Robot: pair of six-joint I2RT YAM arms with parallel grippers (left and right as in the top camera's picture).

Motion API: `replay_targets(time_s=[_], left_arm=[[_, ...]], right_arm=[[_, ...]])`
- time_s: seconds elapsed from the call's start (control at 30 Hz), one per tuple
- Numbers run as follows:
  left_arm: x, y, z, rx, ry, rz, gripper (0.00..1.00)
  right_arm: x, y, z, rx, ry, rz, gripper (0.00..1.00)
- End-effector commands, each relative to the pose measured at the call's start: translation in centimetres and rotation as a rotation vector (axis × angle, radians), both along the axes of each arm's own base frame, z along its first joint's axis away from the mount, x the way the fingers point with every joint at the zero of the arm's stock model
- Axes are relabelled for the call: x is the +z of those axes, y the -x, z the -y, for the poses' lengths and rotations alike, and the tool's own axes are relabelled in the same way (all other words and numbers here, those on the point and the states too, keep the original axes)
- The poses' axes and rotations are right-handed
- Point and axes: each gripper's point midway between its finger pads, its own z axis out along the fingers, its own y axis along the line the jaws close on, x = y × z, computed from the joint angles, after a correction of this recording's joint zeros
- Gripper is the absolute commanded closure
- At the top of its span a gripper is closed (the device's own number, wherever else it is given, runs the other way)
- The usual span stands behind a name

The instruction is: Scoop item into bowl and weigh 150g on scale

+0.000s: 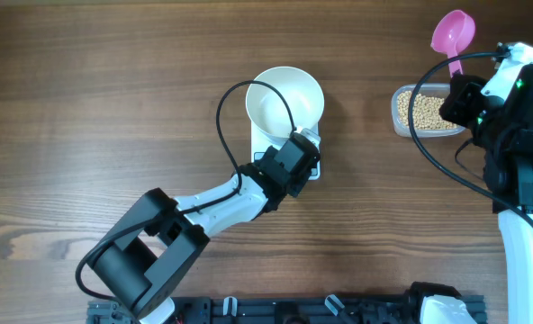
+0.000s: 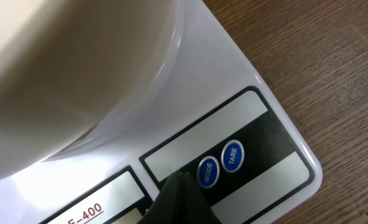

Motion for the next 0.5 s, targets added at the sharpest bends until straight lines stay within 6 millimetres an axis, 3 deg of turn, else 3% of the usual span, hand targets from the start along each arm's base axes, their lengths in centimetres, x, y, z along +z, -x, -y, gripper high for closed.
replay_targets(time_s=[0.0, 0.27, 0.33, 0.47], left_arm=[[-1.9, 0.6, -0.5, -0.010, -0.036, -0.049, 0.96], [-1.1, 0.5, -0.4, -0.009, -0.024, -0.038, 0.96], [0.4, 0.4, -0.4, 0.012, 0.008, -0.027, 0.96], [5.9, 1.4, -0.1, 0.008, 0.119, -0.005, 0.96]], right_arm=[[0.5, -0.1, -0.2, 0.018, -0.001, 0.012, 0.96], [0.5, -0.1, -0.2, 0.008, -0.019, 0.012, 0.96], [0.5, -0.1, -0.2, 0.009, -0.018, 0.011, 0.96], [0.4, -0.1, -0.2, 0.005, -0.024, 0.008, 0.96]])
